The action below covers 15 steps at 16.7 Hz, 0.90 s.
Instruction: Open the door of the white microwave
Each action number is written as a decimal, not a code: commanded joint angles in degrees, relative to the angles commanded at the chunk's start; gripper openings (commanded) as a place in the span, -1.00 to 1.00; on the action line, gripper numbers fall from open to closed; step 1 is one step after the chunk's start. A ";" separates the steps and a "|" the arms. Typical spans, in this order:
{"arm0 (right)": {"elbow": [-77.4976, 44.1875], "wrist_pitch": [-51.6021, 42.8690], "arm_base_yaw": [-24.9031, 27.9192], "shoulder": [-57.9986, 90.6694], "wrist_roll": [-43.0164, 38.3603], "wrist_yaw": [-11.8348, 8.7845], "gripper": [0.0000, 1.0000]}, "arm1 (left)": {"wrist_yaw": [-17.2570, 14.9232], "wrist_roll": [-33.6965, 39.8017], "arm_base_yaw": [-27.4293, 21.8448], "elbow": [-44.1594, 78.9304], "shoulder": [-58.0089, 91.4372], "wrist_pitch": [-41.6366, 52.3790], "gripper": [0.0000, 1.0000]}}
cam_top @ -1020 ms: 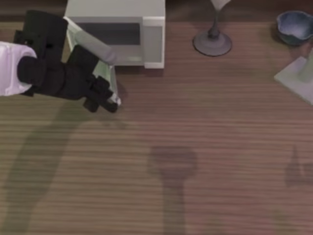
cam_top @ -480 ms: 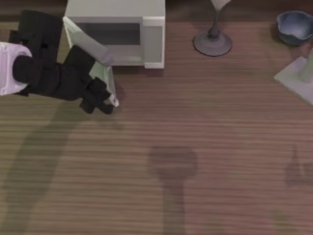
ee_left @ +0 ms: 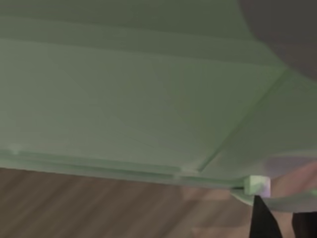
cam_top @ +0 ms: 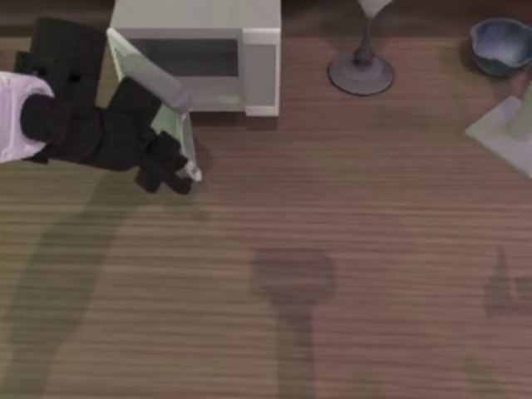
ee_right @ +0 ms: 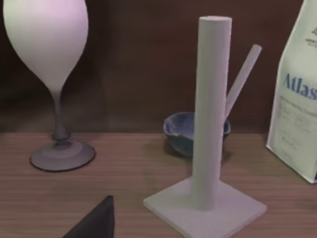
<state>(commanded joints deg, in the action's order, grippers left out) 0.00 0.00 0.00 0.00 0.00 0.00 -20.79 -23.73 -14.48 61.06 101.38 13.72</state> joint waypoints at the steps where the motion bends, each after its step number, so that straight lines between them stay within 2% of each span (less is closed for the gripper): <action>1: 0.00 0.00 0.00 0.00 0.00 0.00 1.00 | 0.00 0.00 0.00 0.00 0.00 0.00 -1.00; 11: 0.00 0.00 0.00 0.00 0.00 0.00 1.00 | 0.00 0.00 0.00 0.00 0.00 0.00 -1.00; 15: 0.00 0.00 0.00 0.00 0.00 0.00 1.00 | -1.07 -1.12 0.24 -0.18 0.04 0.66 -1.00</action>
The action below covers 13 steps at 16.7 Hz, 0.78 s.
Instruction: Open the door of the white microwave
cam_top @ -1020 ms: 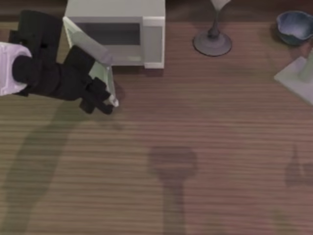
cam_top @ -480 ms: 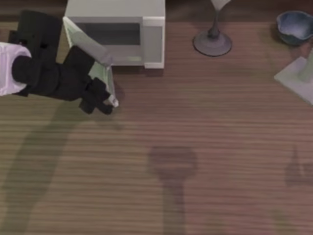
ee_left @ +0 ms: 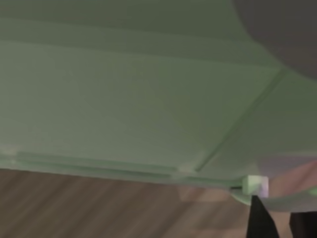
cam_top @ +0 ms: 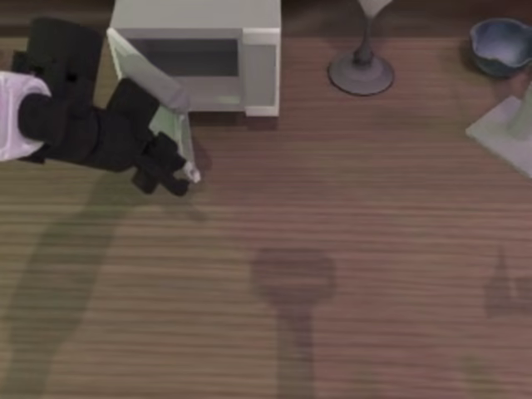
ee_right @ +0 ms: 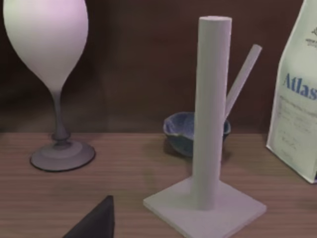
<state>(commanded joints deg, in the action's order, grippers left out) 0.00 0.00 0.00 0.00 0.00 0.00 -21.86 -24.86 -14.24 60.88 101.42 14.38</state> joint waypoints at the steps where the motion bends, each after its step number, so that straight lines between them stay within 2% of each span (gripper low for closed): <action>1: 0.00 0.00 0.00 0.00 0.00 0.00 1.00 | -0.34 -0.63 0.32 0.07 -0.05 0.22 -1.00; 5: 0.00 0.00 0.00 0.00 0.00 0.00 1.00 | -1.77 -3.17 1.56 0.25 -0.23 1.22 -1.00; 13: 0.00 0.00 0.00 0.00 0.00 0.00 1.00 | -1.89 -3.39 1.66 0.23 -0.24 1.32 -1.00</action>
